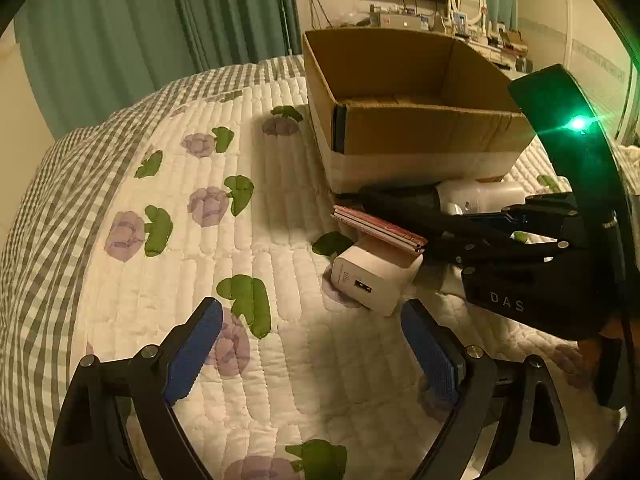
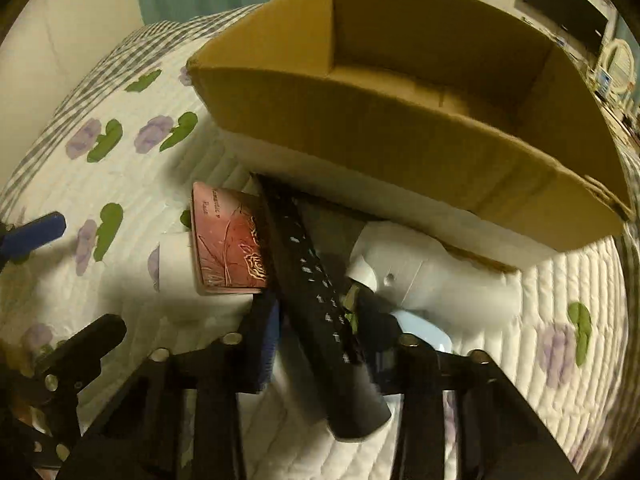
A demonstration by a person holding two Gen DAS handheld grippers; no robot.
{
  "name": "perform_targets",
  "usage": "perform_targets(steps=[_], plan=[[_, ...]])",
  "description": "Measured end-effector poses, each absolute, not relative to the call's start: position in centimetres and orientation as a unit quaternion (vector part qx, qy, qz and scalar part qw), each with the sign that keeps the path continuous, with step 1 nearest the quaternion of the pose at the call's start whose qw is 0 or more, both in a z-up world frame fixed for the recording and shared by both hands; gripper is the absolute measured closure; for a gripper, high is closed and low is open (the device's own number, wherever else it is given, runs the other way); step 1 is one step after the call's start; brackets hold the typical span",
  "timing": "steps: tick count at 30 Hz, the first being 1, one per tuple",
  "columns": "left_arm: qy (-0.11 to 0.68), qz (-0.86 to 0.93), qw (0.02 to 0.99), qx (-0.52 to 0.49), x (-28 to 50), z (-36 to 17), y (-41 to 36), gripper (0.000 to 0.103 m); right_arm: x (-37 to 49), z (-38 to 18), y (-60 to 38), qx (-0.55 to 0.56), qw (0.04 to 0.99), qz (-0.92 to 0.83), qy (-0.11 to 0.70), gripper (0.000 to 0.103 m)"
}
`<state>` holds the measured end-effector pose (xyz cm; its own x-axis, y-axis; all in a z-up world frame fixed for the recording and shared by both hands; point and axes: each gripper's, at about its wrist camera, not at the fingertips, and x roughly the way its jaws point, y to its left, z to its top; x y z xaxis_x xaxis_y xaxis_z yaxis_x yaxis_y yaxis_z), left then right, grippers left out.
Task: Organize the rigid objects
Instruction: 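Grasp the black remote with the right gripper while the left grasps the white USB charger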
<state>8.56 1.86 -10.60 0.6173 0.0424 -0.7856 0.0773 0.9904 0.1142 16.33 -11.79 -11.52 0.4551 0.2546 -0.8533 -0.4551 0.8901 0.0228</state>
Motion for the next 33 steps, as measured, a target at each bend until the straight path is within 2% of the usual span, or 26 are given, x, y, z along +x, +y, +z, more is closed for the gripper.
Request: perform_targets(steps=[6,13,21,22,23,33], plan=[[0.442,-0.032,0.894,0.07,9.5,-10.2,0.7,0.01,13.3,-9.7,-14.2,-0.057,0.858,0.216,0.462,0.084],[0.459,-0.054,0.883,0.082,11.9,-11.3,-1.1,0.01,10.0,-6.2,-17.4,-0.045,0.884,0.176,0.43,0.084],[0.507,-0.065,0.854,0.101,15.0,-14.7,-2.2,0.012,11.7,-6.2,-19.9,-0.015,0.888,0.14,0.438,0.084],[0.505,-0.067,0.854,0.105,15.1,-14.8,-2.3,0.015,11.8,-6.4,-19.8,-0.015,0.887,0.141,0.44,0.084],[0.502,-0.071,0.855,0.109,15.0,-14.8,-2.5,0.034,12.0,-6.8,-19.4,-0.015,0.886,0.14,0.441,0.084],[0.489,-0.058,0.866,0.086,12.6,-12.6,-1.8,0.035,11.7,-7.1,-18.9,-0.022,0.884,0.143,0.445,0.084]])
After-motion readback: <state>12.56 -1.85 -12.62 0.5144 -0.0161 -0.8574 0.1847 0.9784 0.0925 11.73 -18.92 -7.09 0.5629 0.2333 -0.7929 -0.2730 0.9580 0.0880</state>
